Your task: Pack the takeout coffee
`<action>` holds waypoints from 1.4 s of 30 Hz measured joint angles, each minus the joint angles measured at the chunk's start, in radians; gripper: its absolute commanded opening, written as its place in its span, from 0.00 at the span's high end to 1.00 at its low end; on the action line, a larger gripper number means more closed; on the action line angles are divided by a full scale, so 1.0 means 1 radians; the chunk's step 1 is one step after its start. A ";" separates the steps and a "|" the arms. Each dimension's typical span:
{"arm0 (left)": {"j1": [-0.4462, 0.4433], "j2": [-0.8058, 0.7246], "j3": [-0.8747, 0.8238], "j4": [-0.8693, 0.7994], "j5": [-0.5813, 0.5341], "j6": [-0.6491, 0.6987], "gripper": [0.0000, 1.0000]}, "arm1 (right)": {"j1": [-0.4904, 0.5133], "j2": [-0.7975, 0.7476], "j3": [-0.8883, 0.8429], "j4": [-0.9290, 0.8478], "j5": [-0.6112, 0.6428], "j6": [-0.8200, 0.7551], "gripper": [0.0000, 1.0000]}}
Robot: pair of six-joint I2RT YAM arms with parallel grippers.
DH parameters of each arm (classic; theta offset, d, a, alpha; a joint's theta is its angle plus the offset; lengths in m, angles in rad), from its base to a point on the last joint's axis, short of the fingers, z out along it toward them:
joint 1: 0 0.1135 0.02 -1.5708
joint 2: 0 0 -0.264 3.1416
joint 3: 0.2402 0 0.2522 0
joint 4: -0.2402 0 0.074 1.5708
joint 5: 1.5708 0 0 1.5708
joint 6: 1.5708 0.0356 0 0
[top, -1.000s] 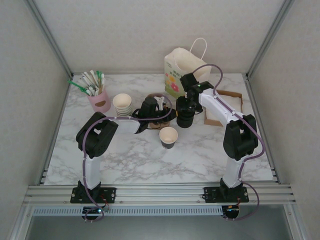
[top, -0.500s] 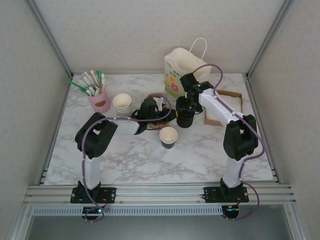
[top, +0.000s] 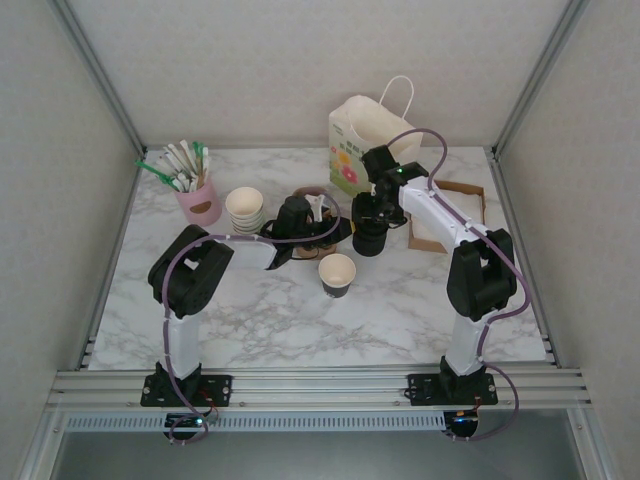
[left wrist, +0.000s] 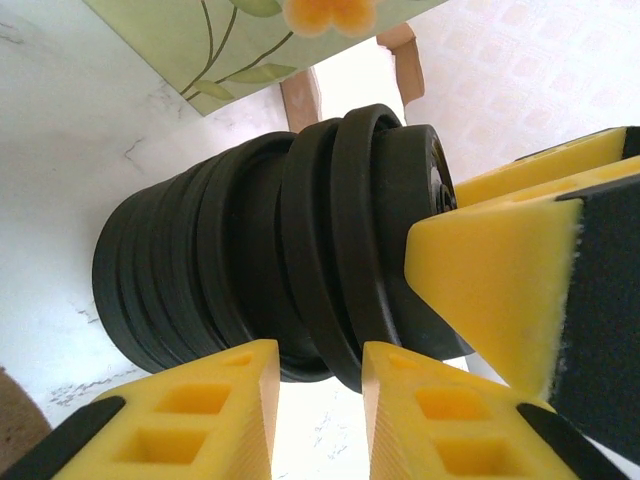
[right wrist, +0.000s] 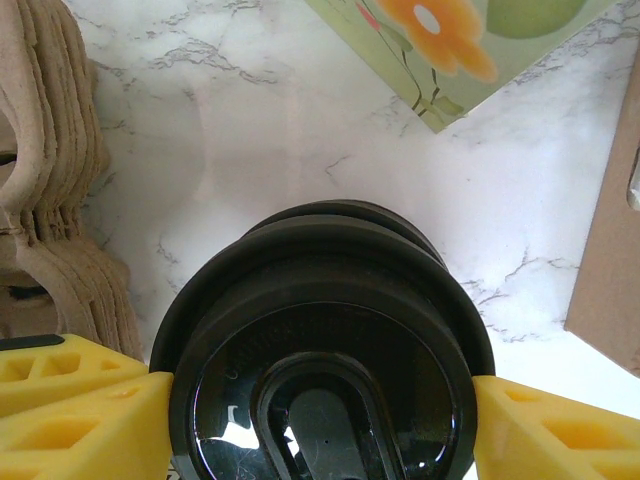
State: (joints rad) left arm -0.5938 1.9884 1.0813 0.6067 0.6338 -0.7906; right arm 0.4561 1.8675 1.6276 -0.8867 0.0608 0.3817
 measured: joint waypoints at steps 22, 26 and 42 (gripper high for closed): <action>0.000 0.002 0.000 -0.006 -0.005 0.006 0.72 | -0.005 0.000 0.000 0.000 -0.024 0.000 0.29; 0.000 0.002 0.000 -0.006 -0.005 0.006 0.72 | -0.005 -0.002 0.000 -0.002 -0.028 0.000 0.29; 0.000 0.004 0.003 -0.016 -0.013 0.008 0.71 | -0.007 -0.029 0.001 -0.023 -0.035 0.000 0.30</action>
State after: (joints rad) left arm -0.5938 1.9926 1.0843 0.5907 0.6209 -0.7830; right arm 0.4492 1.8385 1.6287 -0.9096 0.0254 0.3817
